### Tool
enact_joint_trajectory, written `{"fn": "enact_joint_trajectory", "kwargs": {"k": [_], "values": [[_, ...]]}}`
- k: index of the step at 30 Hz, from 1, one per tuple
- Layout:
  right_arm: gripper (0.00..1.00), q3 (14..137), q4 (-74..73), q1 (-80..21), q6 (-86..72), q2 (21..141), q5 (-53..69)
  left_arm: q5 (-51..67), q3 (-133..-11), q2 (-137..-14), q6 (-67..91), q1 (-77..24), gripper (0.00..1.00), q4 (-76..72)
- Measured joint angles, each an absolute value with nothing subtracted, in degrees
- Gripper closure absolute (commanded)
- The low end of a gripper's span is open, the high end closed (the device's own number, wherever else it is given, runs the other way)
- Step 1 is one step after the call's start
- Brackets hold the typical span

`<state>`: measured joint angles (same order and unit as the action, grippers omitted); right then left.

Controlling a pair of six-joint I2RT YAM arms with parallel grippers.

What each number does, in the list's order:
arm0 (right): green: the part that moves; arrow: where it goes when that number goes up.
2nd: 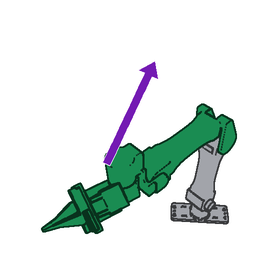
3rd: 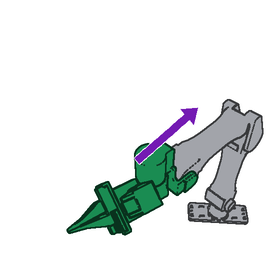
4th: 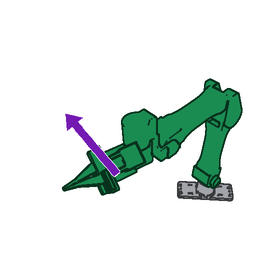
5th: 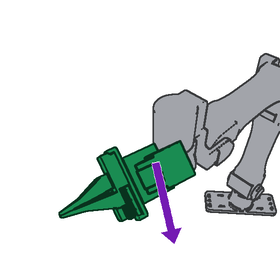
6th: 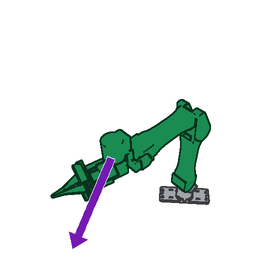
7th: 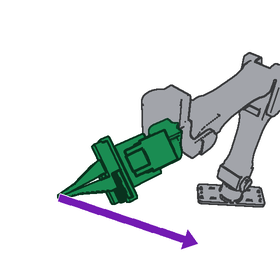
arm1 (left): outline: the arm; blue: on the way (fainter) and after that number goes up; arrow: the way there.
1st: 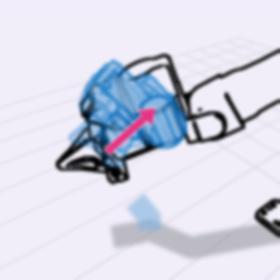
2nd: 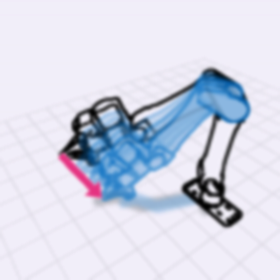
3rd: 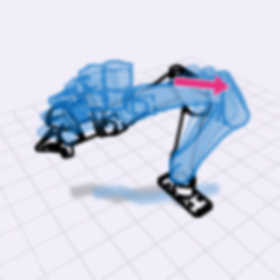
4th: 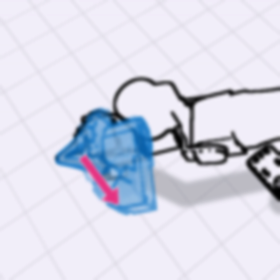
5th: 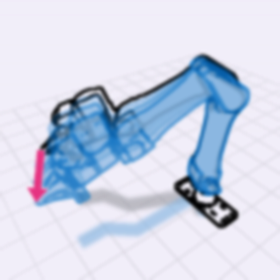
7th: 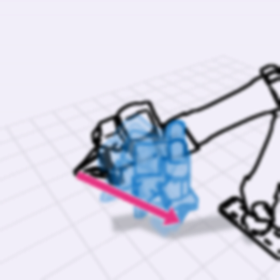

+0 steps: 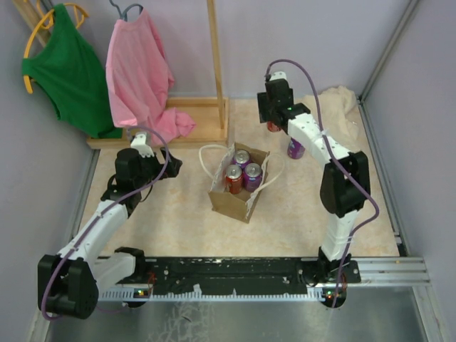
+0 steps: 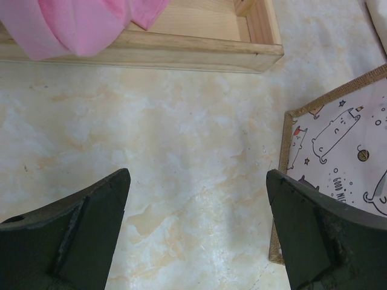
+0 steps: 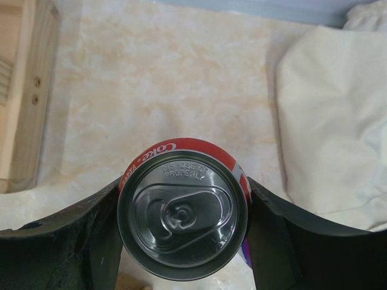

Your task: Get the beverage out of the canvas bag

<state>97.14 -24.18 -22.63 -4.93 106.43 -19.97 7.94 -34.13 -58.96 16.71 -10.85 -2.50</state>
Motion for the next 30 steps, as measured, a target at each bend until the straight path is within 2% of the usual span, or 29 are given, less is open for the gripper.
{"fn": "enact_joint_trajectory", "kwargs": {"k": [4, 24, 25, 27, 28, 29, 30], "values": [[1.0, 95.68, -23.35, -22.61, -4.86, 109.67, -17.96, 7.9, -34.13, -58.78, 16.71, -10.85, 0.0, -2.52], [1.0, 74.89, -6.52, -22.04, -5.78, 108.09, -14.81, 7.4, -34.13, -58.7, 16.69, -10.85, 0.0, -2.33], [0.95, 74.08, -5.85, -22.0, -6.15, 107.68, -14.81, 7.31, -34.13, -58.7, 16.69, -10.85, 0.0, -2.31], [0.73, 72.9, -4.97, -21.96, -6.96, 107.07, -14.7, 7.18, -34.13, -58.7, 16.69, -10.85, 0.0, -2.2], [0.6, 72.55, -4.78, -21.96, -7.33, 106.87, -14.7, 7.11, -34.13, -58.7, 16.69, -10.85, 0.0, -2.11], [0.41, 72.1, -4.36, -21.96, -7.66, 106.67, -14.68, 7.09, -34.13, -58.7, 16.69, -10.85, 0.0, -2.07], [0.28, 71.59, -3.9, -21.96, -8.08, 106.37, -14.63, 7.09, -34.13, -58.7, 16.69, -10.85, 0.0, -2.07]]}}
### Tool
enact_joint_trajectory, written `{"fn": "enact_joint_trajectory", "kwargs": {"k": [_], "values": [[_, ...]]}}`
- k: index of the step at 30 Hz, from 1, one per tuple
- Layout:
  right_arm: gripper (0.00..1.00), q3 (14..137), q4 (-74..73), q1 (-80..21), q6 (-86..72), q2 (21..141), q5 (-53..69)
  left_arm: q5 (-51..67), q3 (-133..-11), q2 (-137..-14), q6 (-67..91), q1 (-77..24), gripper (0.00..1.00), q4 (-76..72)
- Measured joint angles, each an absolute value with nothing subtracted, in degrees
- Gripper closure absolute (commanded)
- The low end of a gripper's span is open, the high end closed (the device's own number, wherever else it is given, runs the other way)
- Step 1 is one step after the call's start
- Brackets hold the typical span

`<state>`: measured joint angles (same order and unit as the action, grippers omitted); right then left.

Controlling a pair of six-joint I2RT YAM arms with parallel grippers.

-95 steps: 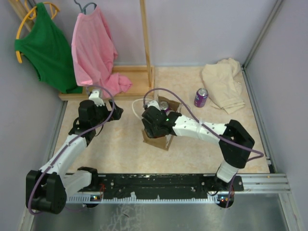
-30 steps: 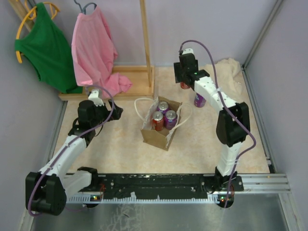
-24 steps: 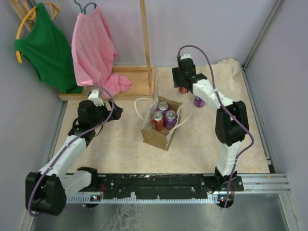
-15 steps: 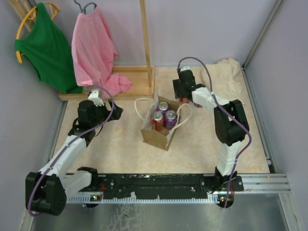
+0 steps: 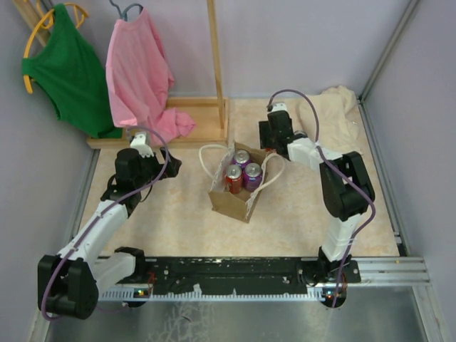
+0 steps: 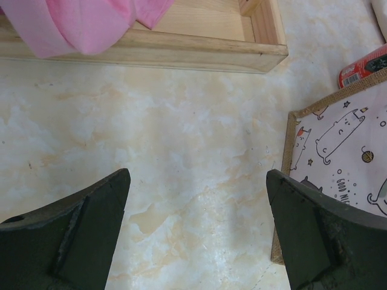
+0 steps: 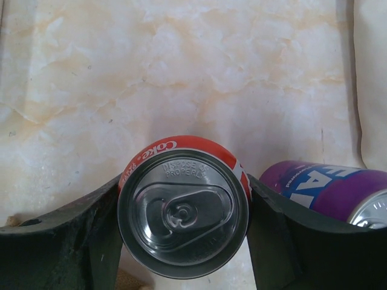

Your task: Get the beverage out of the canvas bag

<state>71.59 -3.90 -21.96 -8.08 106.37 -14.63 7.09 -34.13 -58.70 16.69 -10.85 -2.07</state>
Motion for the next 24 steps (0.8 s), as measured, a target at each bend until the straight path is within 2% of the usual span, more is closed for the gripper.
{"fn": "enact_joint_trajectory", "kwargs": {"k": [1, 8, 17, 24], "values": [[0.23, 71.18, -3.73, -21.96, -8.23, 106.1, -14.55, 7.09, -34.13, -58.7, 16.69, -10.87, 0.0, -2.04], [0.11, 69.71, -3.03, -21.96, -9.13, 104.29, -14.13, 7.11, -34.13, -58.7, 16.69, -10.87, 0.0, -1.91], [0.11, 69.71, -2.96, -22.5, -9.04, 100.07, -15.18, 7.09, -34.11, -58.13, 16.69, -10.9, 0.0, -1.23], [0.13, 67.31, -2.63, -23.99, -10.24, 88.12, -20.91, 7.09, -34.11, -58.0, 16.69, -10.9, 0.0, -1.23]]}}
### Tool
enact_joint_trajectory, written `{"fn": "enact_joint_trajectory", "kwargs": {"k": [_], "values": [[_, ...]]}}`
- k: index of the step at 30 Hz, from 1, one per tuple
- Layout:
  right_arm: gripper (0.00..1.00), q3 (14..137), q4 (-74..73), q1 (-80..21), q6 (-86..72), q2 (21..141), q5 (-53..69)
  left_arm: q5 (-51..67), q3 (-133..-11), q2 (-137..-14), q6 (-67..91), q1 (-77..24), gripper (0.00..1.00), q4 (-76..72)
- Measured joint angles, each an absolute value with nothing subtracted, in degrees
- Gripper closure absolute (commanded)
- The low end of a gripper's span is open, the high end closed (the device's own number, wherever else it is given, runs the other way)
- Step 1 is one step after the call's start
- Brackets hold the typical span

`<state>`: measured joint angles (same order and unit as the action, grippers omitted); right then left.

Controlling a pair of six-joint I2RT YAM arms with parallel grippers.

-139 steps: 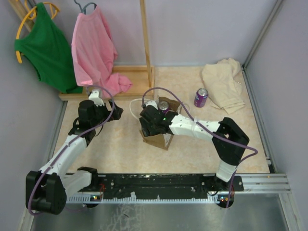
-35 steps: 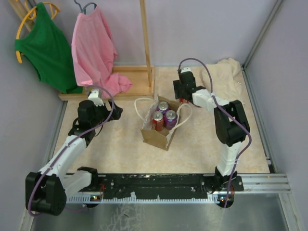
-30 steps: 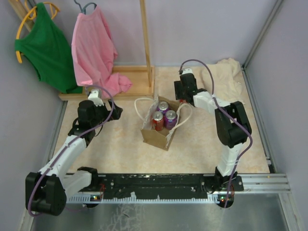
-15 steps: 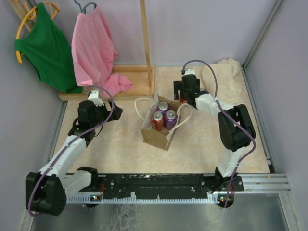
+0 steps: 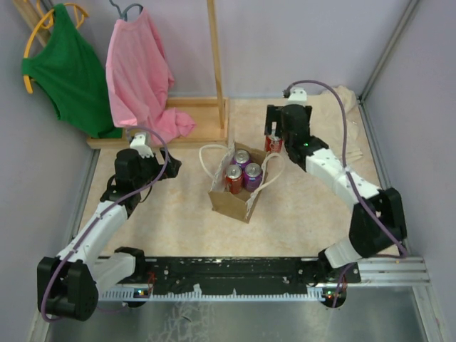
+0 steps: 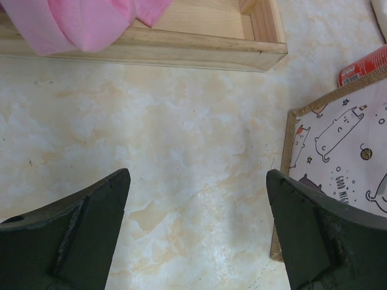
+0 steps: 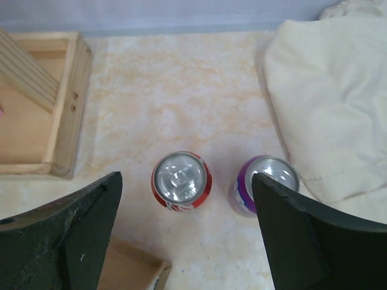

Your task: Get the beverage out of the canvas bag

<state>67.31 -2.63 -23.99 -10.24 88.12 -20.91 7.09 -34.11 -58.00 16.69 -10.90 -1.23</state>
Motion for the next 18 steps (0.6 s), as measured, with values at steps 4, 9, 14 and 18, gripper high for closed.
{"fn": "enact_joint_trajectory", "kwargs": {"k": [4, 9, 14, 18], "values": [[0.25, 60.97, -2.59, -24.27, -13.69, 77.6, -24.75, 7.07, -34.11, -57.98, 16.69, -10.9, 0.0, -1.21], [0.43, 52.1, -6.94, -24.27, -19.11, 68.27, -27.55, 7.09, -34.11, -57.98, 16.69, -10.9, 0.0, -1.26], [0.5, 44.53, -12.56, -24.27, -23.81, 64.84, -27.07, 7.14, -34.11, -58.08, 16.69, -10.9, 0.0, -1.28], [0.52, 40.8, -14.68, -24.27, -25.71, 65.06, -25.02, 7.18, -34.11, -58.28, 16.71, -10.9, 0.0, -1.28]]}}
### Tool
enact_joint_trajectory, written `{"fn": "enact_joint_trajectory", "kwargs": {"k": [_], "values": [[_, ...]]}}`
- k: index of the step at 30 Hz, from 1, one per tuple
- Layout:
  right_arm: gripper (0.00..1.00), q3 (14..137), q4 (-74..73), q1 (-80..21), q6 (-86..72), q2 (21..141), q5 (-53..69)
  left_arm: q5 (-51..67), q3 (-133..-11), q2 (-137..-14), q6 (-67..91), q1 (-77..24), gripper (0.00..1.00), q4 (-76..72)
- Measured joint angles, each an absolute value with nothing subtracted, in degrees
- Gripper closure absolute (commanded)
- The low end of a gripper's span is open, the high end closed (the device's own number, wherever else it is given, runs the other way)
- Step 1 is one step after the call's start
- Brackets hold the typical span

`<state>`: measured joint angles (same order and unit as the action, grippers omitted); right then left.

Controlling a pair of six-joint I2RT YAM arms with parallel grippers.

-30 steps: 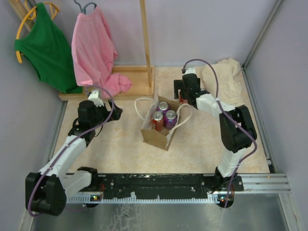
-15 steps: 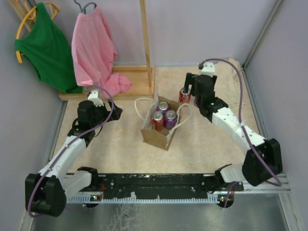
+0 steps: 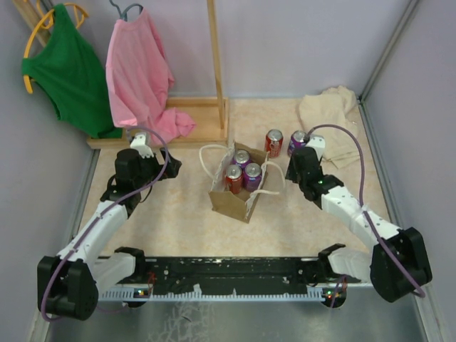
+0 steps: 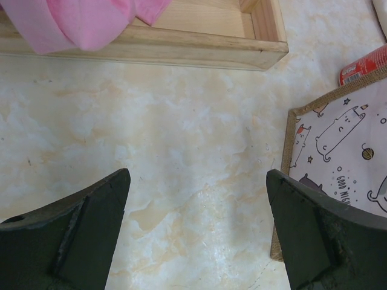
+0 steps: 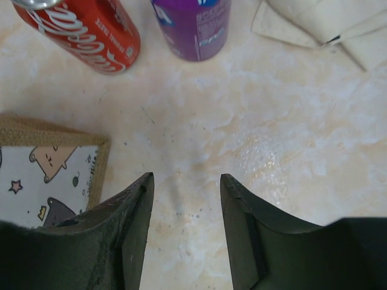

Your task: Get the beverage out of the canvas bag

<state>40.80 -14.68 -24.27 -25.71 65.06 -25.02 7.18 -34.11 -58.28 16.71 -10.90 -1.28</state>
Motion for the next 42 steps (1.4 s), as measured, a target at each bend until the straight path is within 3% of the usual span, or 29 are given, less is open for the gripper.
{"fn": "enact_joint_trajectory", "kwargs": {"k": [8, 17, 23, 29, 35, 42], "values": [[0.37, 40.18, -15.38, -24.49, -28.34, 68.88, -23.83, 7.51, -34.11, -58.37, 16.71, -10.9, 0.0, -1.26], [0.35, 47.2, -20.25, -24.67, -21.74, 56.14, -30.83, 7.64, -34.11, -59.02, 16.71, -10.9, 0.0, -1.28], [0.35, 59.46, -18.33, -24.67, -11.11, 51.42, -23.29, 8.08, -34.11, -59.88, 16.71, -10.9, 0.0, -1.28], [0.39, 67.83, -18.9, -24.84, -3.97, 56.88, -7.68, 8.05, -34.11, -59.88, 16.69, -10.9, 0.0, -1.26], [0.17, 71.53, -25.19, -29.34, 2.92, 67.81, 1.23, 8.01, -34.06, -59.66, 16.71, -10.9, 0.0, -1.28], [0.14, 71.81, -30.96, -35.75, 8.78, 76.4, 5.34, 8.03, -33.98, -59.66, 16.71, -10.9, 0.0, -1.28]]}}
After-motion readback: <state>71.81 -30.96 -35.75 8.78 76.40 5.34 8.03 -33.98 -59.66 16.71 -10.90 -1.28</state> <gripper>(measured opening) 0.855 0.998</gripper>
